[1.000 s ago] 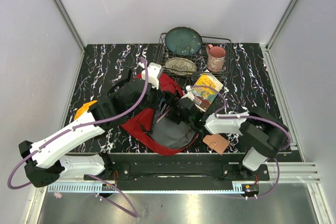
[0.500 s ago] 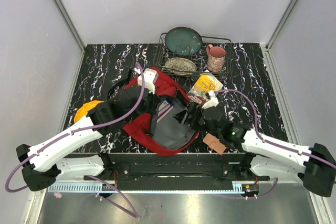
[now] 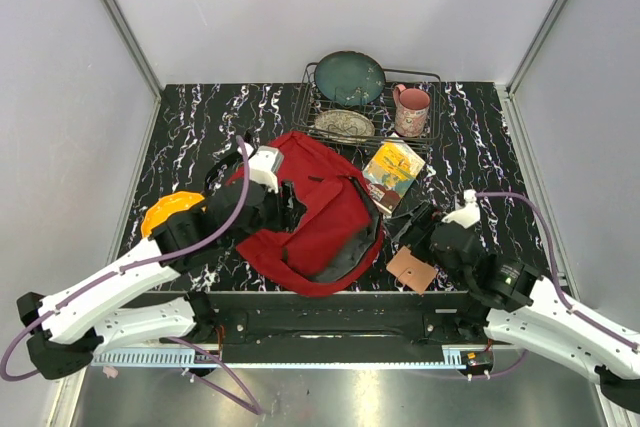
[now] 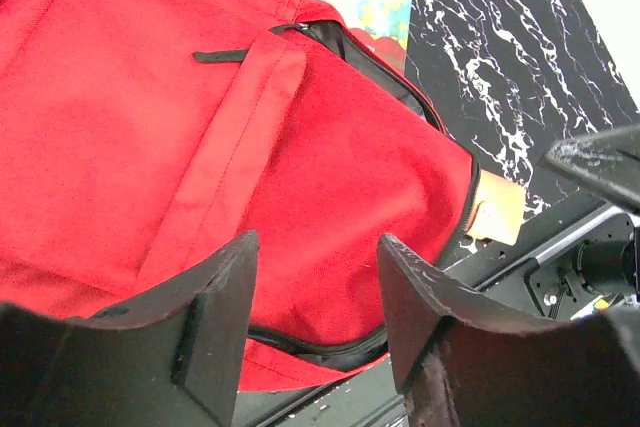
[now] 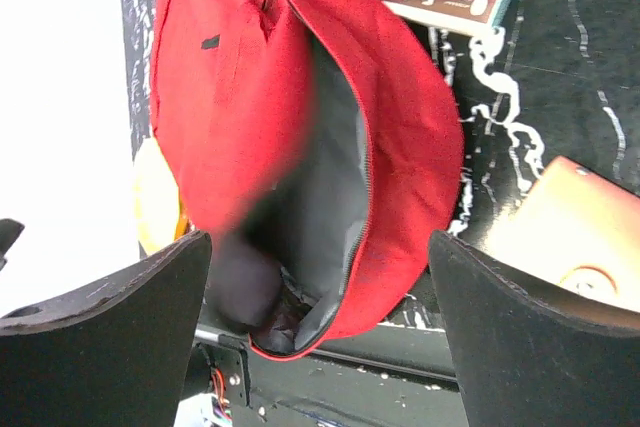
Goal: Pack the student bag
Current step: Adjust the student bag at the center of the board.
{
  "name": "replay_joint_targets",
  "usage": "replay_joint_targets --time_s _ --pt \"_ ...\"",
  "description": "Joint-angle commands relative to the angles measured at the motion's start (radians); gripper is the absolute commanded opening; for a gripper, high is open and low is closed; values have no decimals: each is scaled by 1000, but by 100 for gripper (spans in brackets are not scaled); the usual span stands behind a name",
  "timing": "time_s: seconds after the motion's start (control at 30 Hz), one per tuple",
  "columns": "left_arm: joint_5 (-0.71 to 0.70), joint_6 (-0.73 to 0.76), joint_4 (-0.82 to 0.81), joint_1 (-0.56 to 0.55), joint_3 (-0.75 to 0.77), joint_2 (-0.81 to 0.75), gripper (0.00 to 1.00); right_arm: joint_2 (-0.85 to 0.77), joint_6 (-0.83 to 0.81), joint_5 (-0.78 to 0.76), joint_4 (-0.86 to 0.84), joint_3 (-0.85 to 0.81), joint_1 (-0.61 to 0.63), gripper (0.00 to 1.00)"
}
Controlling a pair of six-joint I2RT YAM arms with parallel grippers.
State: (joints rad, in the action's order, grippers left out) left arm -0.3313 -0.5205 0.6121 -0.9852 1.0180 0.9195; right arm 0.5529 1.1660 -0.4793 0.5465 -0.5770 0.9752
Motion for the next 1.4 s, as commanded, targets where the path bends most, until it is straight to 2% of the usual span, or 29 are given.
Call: replay_joint_targets --time_s 0.0,0.07,0.13,0.23,0.3,0.33,0.43,0.63,0.77,0.9,0.97,1.03,1.13,1.27,1.33,1.37 --pt "49 -41 -48 3 -42 -99 57 -21 93 -119 176 -52 5 94" --pt "61 -55 -45 5 -59 -117 57 -28 101 -134 187 -60 5 94" --pt "74 -65 -38 3 -64 -139 63 -34 107 -157 193 -63 5 94" --pt "75 -64 -20 5 -56 -149 78 -21 121 -177 181 -61 7 94" --pt "64 -55 -9 5 -44 -146 84 18 119 -170 140 -52 5 94" --pt "51 -40 4 5 -38 -143 91 34 118 -151 123 -46 5 94" --pt "8 0 26 5 -10 -128 99 138 104 -105 18 -24 3 94" --pt "-73 82 38 3 42 -81 99 366 50 -59 -108 -88 -6 95" --pt "-136 122 26 8 56 -73 99 600 52 -9 -177 -133 -6 94" --pt "-109 148 18 22 54 -70 99 758 8 131 -418 -142 -7 87" --pt "-103 131 14 26 45 -76 99 855 -26 165 -448 -196 -7 82" --pt "-100 111 17 36 40 -83 99 936 -72 198 -430 -275 -6 82" --pt "-88 91 24 55 42 -100 99 973 -111 228 -416 -330 -7 82" --pt "-89 68 49 75 56 -102 99 934 -186 255 -441 -322 -7 82" --pt "-104 50 48 82 57 -97 99 868 -216 240 -404 -314 -7 88" --pt "-110 45 43 85 59 -88 99 837 -218 217 -332 -311 -7 91"
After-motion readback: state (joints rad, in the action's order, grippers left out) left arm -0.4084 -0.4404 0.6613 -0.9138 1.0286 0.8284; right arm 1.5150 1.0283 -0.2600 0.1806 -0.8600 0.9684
